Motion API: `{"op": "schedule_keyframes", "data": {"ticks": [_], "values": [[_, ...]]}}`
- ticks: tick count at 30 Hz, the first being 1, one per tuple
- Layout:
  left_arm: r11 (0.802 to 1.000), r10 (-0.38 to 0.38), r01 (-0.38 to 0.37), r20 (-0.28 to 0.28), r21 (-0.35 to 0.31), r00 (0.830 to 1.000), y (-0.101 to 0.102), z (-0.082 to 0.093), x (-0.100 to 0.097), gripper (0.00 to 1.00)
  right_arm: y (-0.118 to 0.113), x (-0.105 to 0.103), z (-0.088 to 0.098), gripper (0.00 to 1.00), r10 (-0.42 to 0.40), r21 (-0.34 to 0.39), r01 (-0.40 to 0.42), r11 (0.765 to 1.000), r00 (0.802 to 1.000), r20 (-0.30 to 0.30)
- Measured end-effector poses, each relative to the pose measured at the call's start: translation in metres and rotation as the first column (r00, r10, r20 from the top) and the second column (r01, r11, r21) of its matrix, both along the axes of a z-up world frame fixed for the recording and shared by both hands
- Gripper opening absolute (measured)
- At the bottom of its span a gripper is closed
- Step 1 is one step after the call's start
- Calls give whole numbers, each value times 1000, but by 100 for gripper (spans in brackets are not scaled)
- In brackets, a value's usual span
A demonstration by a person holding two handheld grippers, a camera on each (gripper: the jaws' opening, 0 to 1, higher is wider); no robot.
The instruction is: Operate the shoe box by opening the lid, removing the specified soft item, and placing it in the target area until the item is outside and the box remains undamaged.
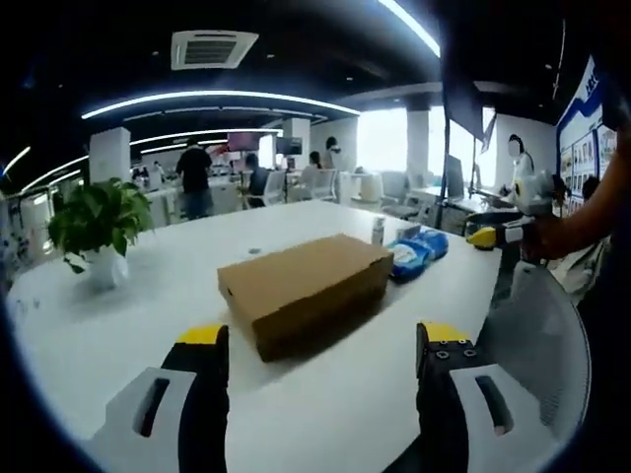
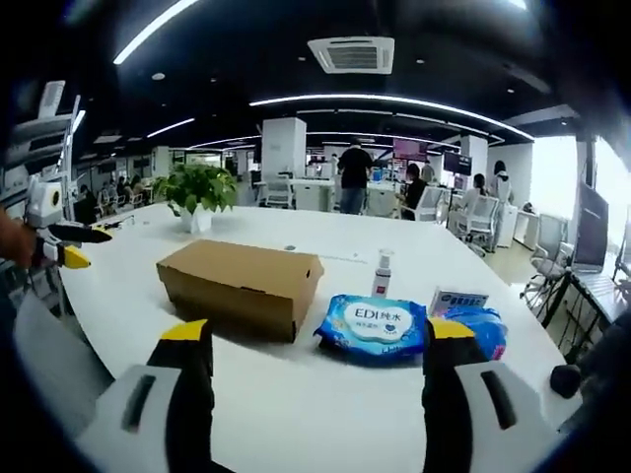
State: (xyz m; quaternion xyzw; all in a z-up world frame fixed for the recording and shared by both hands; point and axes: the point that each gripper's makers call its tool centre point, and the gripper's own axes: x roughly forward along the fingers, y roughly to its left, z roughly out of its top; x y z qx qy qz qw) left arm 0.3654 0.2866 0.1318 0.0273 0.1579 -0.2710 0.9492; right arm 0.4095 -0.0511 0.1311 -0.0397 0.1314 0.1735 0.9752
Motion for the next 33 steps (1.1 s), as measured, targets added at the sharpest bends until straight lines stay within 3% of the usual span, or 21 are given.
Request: {"op": "schedule_keyframes", "data": {"ticks": [14,33], "values": [[999,-24,23,-15,-27,1000,-12,3,-24,83,-12,-39,3,88,-41,-2,41,999,999,-17],[999,-13,12,-28,-30,1000,-6,4,-23,81,-11,-38,5,83,-16,-25,15,1000,999,-38]]}}
